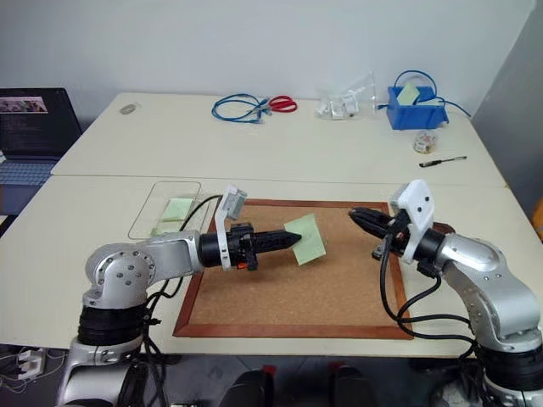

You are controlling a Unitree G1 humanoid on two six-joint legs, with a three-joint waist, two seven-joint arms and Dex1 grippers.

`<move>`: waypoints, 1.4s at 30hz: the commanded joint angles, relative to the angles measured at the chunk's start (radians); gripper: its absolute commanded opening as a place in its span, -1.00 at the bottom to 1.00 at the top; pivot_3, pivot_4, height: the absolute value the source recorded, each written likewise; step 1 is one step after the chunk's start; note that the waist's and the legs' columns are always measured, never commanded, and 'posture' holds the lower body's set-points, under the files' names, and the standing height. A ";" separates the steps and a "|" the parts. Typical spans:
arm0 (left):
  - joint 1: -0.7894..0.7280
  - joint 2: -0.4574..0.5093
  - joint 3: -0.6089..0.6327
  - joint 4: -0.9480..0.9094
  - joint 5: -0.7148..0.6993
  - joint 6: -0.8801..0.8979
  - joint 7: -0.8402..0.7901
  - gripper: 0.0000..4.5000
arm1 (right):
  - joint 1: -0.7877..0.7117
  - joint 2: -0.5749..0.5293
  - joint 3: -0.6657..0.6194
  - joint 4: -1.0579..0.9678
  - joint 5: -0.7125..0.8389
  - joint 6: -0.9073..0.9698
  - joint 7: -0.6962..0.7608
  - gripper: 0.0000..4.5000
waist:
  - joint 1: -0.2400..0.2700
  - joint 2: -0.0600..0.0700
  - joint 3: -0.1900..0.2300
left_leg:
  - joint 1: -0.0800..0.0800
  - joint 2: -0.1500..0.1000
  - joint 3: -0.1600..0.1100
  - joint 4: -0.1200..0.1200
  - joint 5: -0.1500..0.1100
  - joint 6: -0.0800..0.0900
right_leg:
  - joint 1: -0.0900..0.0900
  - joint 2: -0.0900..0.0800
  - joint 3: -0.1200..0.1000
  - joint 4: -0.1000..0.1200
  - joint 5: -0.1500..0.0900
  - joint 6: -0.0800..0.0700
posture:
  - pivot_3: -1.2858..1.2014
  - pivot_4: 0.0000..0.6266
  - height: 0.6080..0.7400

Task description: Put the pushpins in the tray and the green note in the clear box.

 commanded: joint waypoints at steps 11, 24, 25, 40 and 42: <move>-0.014 0.056 -0.241 0.036 0.435 -0.572 -0.290 -0.98 | -0.001 0.137 -0.247 -0.029 -0.045 0.322 -0.478 -1.00 | -0.001 0.001 0.000 | -0.001 0.000 0.001 -0.001 -0.003 0.005 | -0.001 0.001 0.001 -0.001 0.000 0.001 | 0.03 -0.52 1.00; -0.005 0.019 -0.256 0.049 0.479 -0.593 -0.317 -1.00 | -0.065 0.189 -0.333 0.157 -0.031 0.340 -0.533 -0.75 | -0.005 0.001 0.000 | -0.001 0.000 0.001 -0.001 -0.003 0.006 | -0.001 0.001 0.001 -0.001 0.000 0.001 | 0.03 -0.52 1.00; -0.004 0.019 -0.256 0.051 0.482 -0.592 -0.319 -1.00 | -0.066 0.190 -0.336 0.166 -0.029 0.339 -0.532 -0.70 | -0.005 0.001 0.000 | -0.001 0.000 0.002 -0.001 -0.003 0.006 | -0.001 0.001 0.001 -0.001 0.000 0.001 | 0.03 -0.52 1.00; 0.003 0.009 -0.244 0.028 0.477 -0.545 -0.315 -1.00 | -0.054 0.176 -0.306 0.248 -0.060 0.270 -0.509 0.49 | -0.006 0.002 0.000 | -0.001 0.000 0.002 0.000 -0.003 0.006 | -0.001 0.001 0.001 0.000 0.001 0.001 | 0.03 -0.52 1.00; 0.003 0.010 -0.243 0.027 0.477 -0.542 -0.315 -1.00 | -0.052 0.176 -0.299 0.251 -0.065 0.262 -0.506 0.49 | -0.006 0.002 0.000 | -0.001 0.000 0.002 0.000 -0.003 0.006 | -0.001 0.001 0.001 0.000 0.000 0.001 | 0.03 -0.52 1.00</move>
